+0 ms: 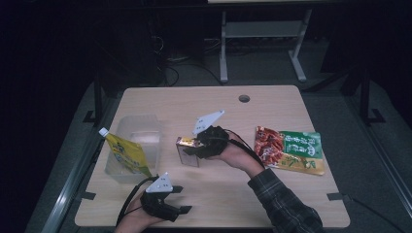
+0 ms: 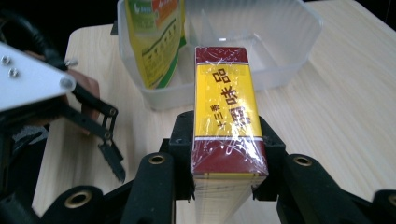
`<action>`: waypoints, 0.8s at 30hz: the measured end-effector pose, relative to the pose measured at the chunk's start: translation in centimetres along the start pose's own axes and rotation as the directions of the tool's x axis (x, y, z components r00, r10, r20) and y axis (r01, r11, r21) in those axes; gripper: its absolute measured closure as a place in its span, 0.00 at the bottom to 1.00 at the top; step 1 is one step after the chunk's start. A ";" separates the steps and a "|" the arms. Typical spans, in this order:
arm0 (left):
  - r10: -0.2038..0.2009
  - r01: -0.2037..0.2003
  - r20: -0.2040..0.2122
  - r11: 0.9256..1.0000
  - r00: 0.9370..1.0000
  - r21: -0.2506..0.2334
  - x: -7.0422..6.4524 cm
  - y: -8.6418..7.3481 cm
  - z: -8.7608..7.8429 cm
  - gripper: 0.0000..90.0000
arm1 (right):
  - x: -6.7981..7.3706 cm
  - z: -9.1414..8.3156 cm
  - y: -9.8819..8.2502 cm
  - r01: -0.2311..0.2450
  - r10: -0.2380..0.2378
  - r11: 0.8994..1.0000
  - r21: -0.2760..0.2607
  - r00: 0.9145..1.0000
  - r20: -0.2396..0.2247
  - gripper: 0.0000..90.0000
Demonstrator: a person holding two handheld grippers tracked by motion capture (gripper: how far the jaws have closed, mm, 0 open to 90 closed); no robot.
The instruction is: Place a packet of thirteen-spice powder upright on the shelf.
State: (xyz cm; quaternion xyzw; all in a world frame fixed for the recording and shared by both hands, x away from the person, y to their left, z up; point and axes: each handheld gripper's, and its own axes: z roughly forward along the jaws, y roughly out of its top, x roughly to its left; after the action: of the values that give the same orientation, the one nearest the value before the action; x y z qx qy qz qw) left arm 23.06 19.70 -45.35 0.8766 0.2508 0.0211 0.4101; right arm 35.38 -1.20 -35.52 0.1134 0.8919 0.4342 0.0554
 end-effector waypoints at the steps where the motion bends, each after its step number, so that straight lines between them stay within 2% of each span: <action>1: -0.001 0.001 0.000 1.000 1.000 -0.001 0.0 0.0 0.0 0.28 | -0.1 0.1 0.3 0.007 -0.007 1.000 -0.006 1.000 -0.006 0.74; 3: 0.000 0.000 -0.001 1.000 1.000 0.000 0.0 0.0 0.0 0.28 | -0.3 0.4 1.2 0.005 -0.005 1.000 -0.016 1.000 -0.017 0.74; 12: 0.013 -0.013 0.000 1.000 1.000 0.005 0.0 0.1 0.0 0.28 | -1.1 2.0 4.3 0.065 -0.066 0.998 -0.024 0.997 -0.044 0.74; 15: 0.014 -0.014 0.003 1.000 1.000 0.008 -0.1 0.1 0.1 0.28 | -1.3 2.5 5.2 0.070 -0.071 0.997 -0.028 0.996 -0.054 0.74; 17: 0.013 -0.013 0.006 1.000 1.000 0.003 -0.1 0.1 0.1 0.28 | -1.4 2.9 5.7 0.075 -0.076 0.997 -0.029 0.995 -0.060 0.74; 18: 0.012 -0.012 0.006 1.000 1.000 0.003 -0.1 0.2 0.1 0.28 | -1.6 3.1 5.9 0.095 -0.096 0.995 -0.029 0.994 -0.057 0.74; 20: 0.014 -0.014 0.006 1.000 1.000 0.004 -0.1 0.2 0.2 0.28 | -1.6 3.6 6.3 0.085 -0.086 0.996 -0.022 0.994 -0.062 0.74; 21: 0.016 -0.016 0.004 1.000 1.000 0.007 -0.1 0.2 0.1 0.28 | -1.8 3.9 6.4 0.102 -0.103 0.995 -0.022 0.993 -0.061 0.74; 24: 0.010 -0.010 0.008 1.000 1.000 0.003 -0.3 0.2 0.2 0.28 | -2.0 4.7 6.8 0.094 -0.095 0.995 -0.016 0.993 -0.068 0.74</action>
State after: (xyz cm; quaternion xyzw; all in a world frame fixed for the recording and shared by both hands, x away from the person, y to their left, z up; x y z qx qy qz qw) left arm 22.97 19.30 -45.31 0.8786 0.2447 0.0193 0.4096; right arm 39.30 5.89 -33.08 0.0555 0.8949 0.4403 0.0457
